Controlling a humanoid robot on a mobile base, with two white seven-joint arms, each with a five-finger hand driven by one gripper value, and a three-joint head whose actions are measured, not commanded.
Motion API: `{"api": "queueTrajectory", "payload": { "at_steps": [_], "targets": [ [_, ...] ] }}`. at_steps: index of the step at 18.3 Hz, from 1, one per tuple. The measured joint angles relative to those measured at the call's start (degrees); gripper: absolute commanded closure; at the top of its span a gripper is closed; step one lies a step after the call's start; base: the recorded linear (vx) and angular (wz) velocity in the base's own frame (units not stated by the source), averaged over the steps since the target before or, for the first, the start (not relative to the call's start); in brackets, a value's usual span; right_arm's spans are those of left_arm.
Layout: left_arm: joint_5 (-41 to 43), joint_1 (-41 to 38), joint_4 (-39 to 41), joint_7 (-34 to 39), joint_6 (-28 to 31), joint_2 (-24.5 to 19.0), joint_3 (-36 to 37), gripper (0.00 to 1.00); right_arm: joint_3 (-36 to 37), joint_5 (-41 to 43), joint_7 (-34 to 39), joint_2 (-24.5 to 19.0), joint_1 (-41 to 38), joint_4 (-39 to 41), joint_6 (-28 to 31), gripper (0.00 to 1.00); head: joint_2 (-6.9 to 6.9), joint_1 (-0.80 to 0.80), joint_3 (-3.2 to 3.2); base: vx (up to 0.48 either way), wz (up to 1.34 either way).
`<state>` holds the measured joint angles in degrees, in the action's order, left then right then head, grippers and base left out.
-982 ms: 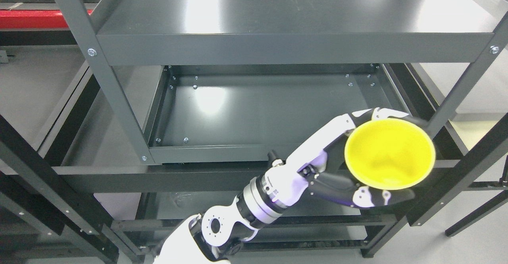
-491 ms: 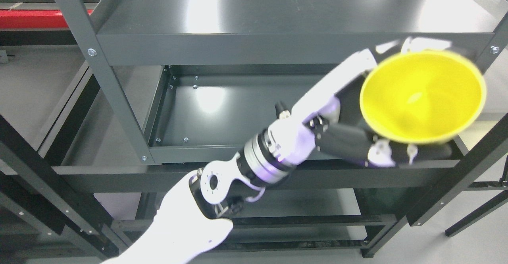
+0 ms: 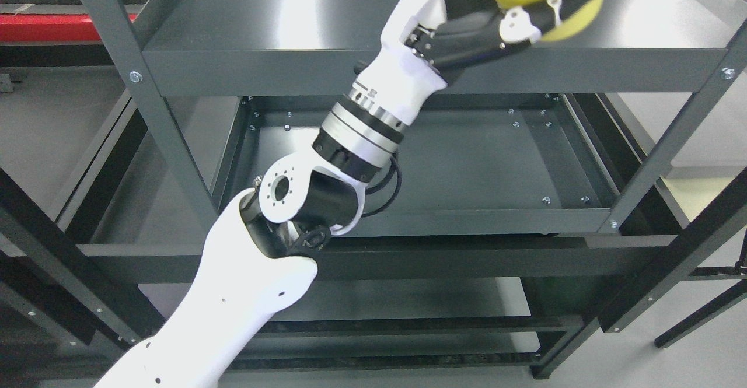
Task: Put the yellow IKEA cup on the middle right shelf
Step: 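Reach the left hand over the upper shelf and lower the cup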
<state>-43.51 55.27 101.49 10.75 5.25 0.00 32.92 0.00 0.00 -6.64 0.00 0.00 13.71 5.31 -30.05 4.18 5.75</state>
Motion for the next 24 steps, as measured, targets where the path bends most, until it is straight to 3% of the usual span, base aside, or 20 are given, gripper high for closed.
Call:
{"api": "queueTrajectory", "payload": {
  "at_steps": [4, 8, 10, 11, 14, 15, 18, 21, 24],
  "targets": [
    [-0.3, 3.1, -0.5, 8.8, 10.9, 0.0, -4.2, 1.0, 0.0, 0.0, 0.0, 0.0, 0.0, 0.0, 0.0, 0.01, 0.0, 0.0, 0.0, 0.0, 0.0],
    [-0.3, 6.3, -3.1, 11.3, 19.0, 0.0, -7.1, 0.99, 0.0, 0.0, 0.0, 0.0, 0.0, 0.0, 0.0, 0.01, 0.0, 0.0, 0.0, 0.0, 0.0],
    [0.7, 8.0, -5.0, 12.3, 22.3, 0.0, -8.3, 0.93, 0.0, 0.0, 0.0, 0.0, 0.0, 0.0, 0.0, 0.01, 0.0, 0.0, 0.0, 0.0, 0.0],
    [1.2, 8.8, -5.8, 12.6, 23.5, 0.0, -8.7, 0.87, 0.0, 0.0, 0.0, 0.0, 0.0, 0.0, 0.0, 0.01, 0.0, 0.0, 0.0, 0.0, 0.0],
    [2.3, 10.2, -7.9, 12.9, 27.2, 0.0, -9.7, 0.52, 0.0, 0.0, 0.0, 0.0, 0.0, 0.0, 0.0, 0.01, 0.0, 0.0, 0.0, 0.0, 0.0],
    [2.6, 10.5, -8.5, 12.9, 28.9, 0.0, -9.9, 0.45, 0.0, 0.0, 0.0, 0.0, 0.0, 0.0, 0.0, 0.01, 0.0, 0.0, 0.0, 0.0, 0.0],
    [2.9, 11.2, -9.8, 12.4, 32.5, 0.0, -10.4, 0.3, 0.0, 0.0, 0.0, 0.0, 0.0, 0.0, 0.0, 0.01, 0.0, 0.0, 0.0, 0.0, 0.0],
    [3.2, 11.6, -10.9, 10.9, 34.1, 0.0, -10.7, 0.09, 0.0, 0.0, 0.0, 0.0, 0.0, 0.0, 0.0, 0.01, 0.0, 0.0, 0.0, 0.0, 0.0],
    [3.4, 11.8, -11.5, 9.1, 34.3, 0.0, -10.9, 0.02, 0.0, 0.0, 0.0, 0.0, 0.0, 0.0, 0.0, 0.0, 0.0, 0.0, 0.0, 0.0, 0.0]
  ]
}}
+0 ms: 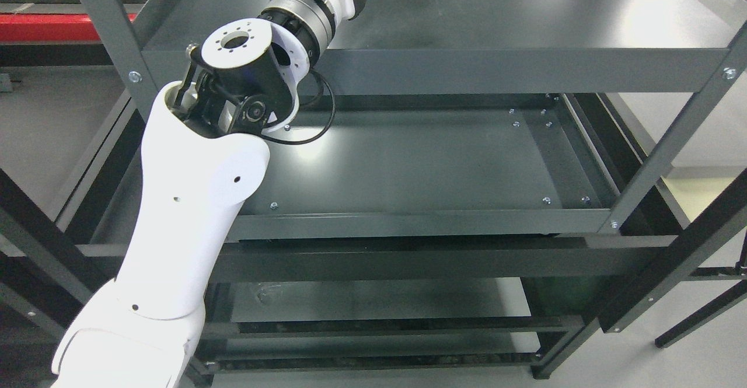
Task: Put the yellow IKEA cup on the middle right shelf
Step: 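Reach the left hand over the upper shelf and lower the cup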
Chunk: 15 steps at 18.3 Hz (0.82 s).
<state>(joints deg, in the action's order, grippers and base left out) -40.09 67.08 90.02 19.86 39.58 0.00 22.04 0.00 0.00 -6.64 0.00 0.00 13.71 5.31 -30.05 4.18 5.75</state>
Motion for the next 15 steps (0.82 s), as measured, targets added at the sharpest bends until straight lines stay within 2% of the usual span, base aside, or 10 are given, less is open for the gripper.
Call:
{"api": "queueTrajectory", "payload": {
  "at_steps": [7, 8, 10, 12, 13, 14, 15],
  "targets": [
    [0.6, 0.0, -0.5, -1.2, 0.2, 0.0, -0.7, 0.03, 0.0, 0.0, 0.0, 0.0, 0.0, 0.0, 0.0, 0.01, 0.0, 0.0, 0.0, 0.0, 0.0],
    [0.6, -0.1, -0.5, -1.2, 0.2, 0.0, -0.8, 0.11, 0.0, 0.0, 0.0, 0.0, 0.0, 0.0, 0.0, 0.01, 0.0, 0.0, 0.0, 0.0, 0.0],
    [0.7, -0.2, -0.6, -1.3, 0.2, 0.0, -1.0, 0.43, 0.0, 0.0, 0.0, 0.0, 0.0, 0.0, 0.0, 0.01, 0.0, 0.0, 0.0, 0.0, 0.0],
    [0.8, -0.8, -0.6, -1.3, 0.3, 0.0, -1.3, 0.7, 0.0, 0.0, 0.0, 0.0, 0.0, 0.0, 0.0, 0.01, 0.0, 0.0, 0.0, 0.0, 0.0],
    [0.8, -1.0, -0.6, -1.3, 0.5, 0.0, -1.4, 0.88, 0.0, 0.0, 0.0, 0.0, 0.0, 0.0, 0.0, 0.01, 0.0, 0.0, 0.0, 0.0, 0.0],
    [0.8, -1.2, -0.6, -1.0, 0.1, 0.0, -1.5, 1.0, 0.0, 0.0, 0.0, 0.0, 0.0, 0.0, 0.0, 0.01, 0.0, 0.0, 0.0, 0.0, 0.0],
    [0.8, -1.5, -0.6, -0.5, -0.9, 0.0, -1.6, 1.0, 0.0, 0.0, 0.0, 0.0, 0.0, 0.0, 0.0, 0.01, 0.0, 0.0, 0.0, 0.0, 0.0]
  ]
}}
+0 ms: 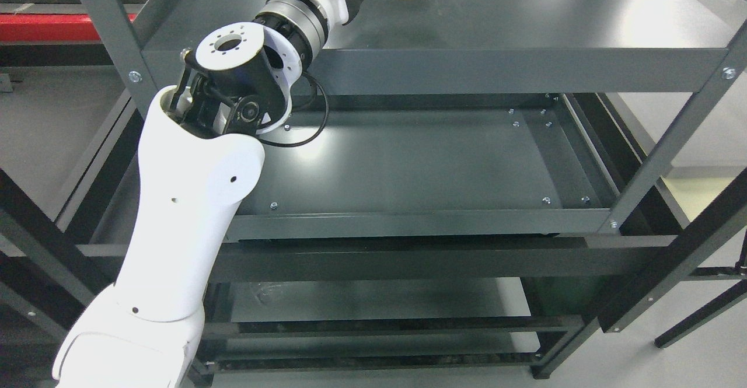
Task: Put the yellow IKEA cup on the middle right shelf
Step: 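Reach the left hand over the upper shelf and lower the cup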
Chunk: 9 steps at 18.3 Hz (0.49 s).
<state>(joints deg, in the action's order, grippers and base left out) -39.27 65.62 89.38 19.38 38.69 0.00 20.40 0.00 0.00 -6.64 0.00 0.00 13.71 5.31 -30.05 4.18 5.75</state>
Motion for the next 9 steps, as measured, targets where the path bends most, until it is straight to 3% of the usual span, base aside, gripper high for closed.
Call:
{"api": "queueTrajectory", "payload": {
  "at_steps": [3, 4, 6, 7, 9],
  "targets": [
    [0.0, -0.7, 0.0, 1.3, -3.1, 0.0, -0.3, 1.0, 0.0, 0.0, 0.0, 0.0, 0.0, 0.0, 0.0, 0.01, 0.0, 0.0, 0.0, 0.0, 0.0],
    [0.0, -0.8, 0.1, 1.5, -3.7, 0.0, -0.4, 0.95, 0.0, 0.0, 0.0, 0.0, 0.0, 0.0, 0.0, 0.01, 0.0, 0.0, 0.0, 0.0, 0.0],
    [0.0, -1.1, 0.1, 1.8, -4.0, 0.0, -0.3, 0.7, 0.0, 0.0, 0.0, 0.0, 0.0, 0.0, 0.0, 0.01, 0.0, 0.0, 0.0, 0.0, 0.0],
    [0.0, -1.2, 0.1, 1.8, -4.2, 0.0, -0.3, 0.49, 0.0, 0.0, 0.0, 0.0, 0.0, 0.0, 0.0, 0.01, 0.0, 0.0, 0.0, 0.0, 0.0],
    [0.0, -1.2, 0.2, 1.6, -4.4, 0.0, 0.1, 0.15, 0.0, 0.0, 0.0, 0.0, 0.0, 0.0, 0.0, 0.01, 0.0, 0.0, 0.0, 0.0, 0.0]
  ]
}}
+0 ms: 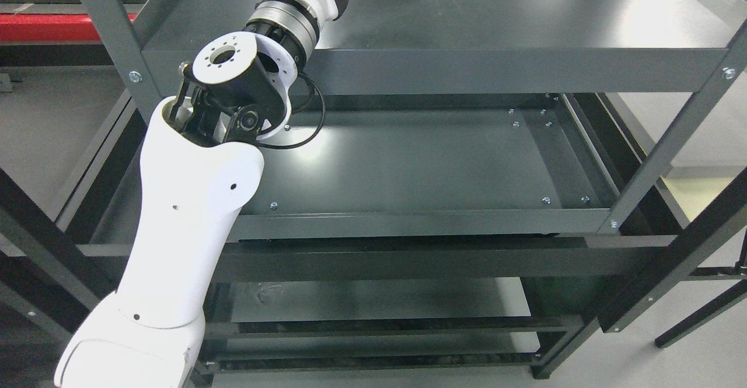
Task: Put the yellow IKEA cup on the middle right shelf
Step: 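Reach the left hand over the upper shelf and lower the cup, then open the left hand to release the cup upright on the shelf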
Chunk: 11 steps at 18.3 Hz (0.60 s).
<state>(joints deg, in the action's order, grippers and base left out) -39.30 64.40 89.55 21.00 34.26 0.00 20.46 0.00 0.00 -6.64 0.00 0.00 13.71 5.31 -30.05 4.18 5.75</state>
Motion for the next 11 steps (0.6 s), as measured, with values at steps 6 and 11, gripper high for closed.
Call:
{"api": "queueTrajectory", "payload": {
  "at_steps": [6, 11],
  "targets": [
    [0.0, 0.0, 0.1, -0.7, 5.6, 0.0, 1.4, 0.01, 0.0, 0.0, 0.0, 0.0, 0.0, 0.0, 0.0, 0.0, 0.0, 0.0, 0.0, 0.0, 0.0],
    [0.2, 0.6, 0.5, -0.7, 6.1, 0.0, 1.7, 0.01, 0.0, 0.0, 0.0, 0.0, 0.0, 0.0, 0.0, 0.0, 0.0, 0.0, 0.0, 0.0, 0.0]
  ]
}}
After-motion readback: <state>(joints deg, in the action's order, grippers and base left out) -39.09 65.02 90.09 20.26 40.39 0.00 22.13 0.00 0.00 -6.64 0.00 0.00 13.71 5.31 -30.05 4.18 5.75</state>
